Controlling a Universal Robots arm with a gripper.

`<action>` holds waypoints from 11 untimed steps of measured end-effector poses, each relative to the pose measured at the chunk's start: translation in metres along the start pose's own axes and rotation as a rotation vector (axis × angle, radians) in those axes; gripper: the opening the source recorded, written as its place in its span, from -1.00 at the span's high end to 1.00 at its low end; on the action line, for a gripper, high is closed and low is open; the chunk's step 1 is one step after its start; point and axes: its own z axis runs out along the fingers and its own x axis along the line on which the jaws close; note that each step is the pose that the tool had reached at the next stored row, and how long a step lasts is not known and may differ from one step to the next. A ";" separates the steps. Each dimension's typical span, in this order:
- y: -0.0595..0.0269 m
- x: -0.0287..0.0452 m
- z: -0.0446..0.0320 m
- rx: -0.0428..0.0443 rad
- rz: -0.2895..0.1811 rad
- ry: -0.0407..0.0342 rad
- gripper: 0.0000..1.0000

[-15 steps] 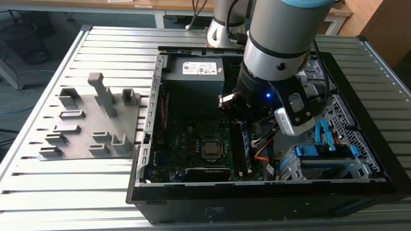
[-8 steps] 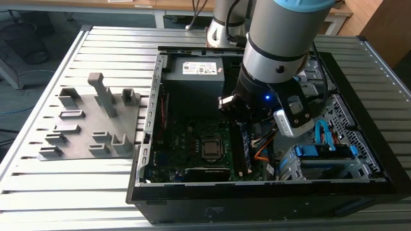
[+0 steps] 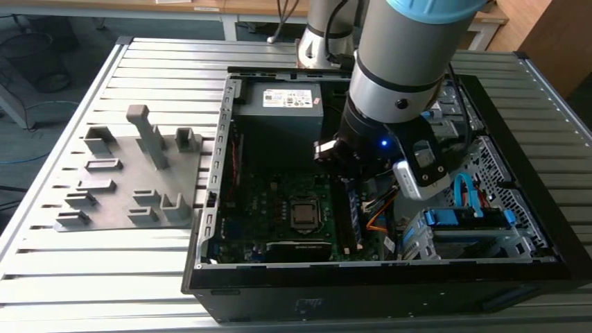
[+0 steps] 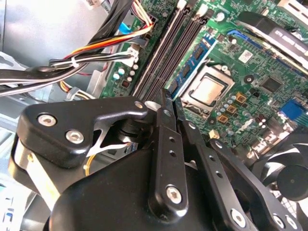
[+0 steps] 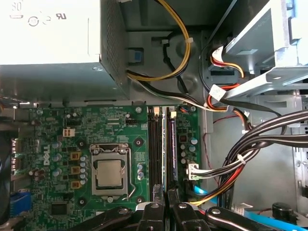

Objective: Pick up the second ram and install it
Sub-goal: 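Insert the second ram into the second slot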

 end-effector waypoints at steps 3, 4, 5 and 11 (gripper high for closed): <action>-0.0001 0.0000 0.0017 0.0001 0.000 0.0001 0.73; -0.0002 0.0000 0.0023 0.0002 0.000 0.0001 0.73; -0.0002 0.0000 0.0032 0.0001 0.000 0.0001 0.73; -0.0006 0.0001 0.0079 0.0001 0.000 0.0000 0.73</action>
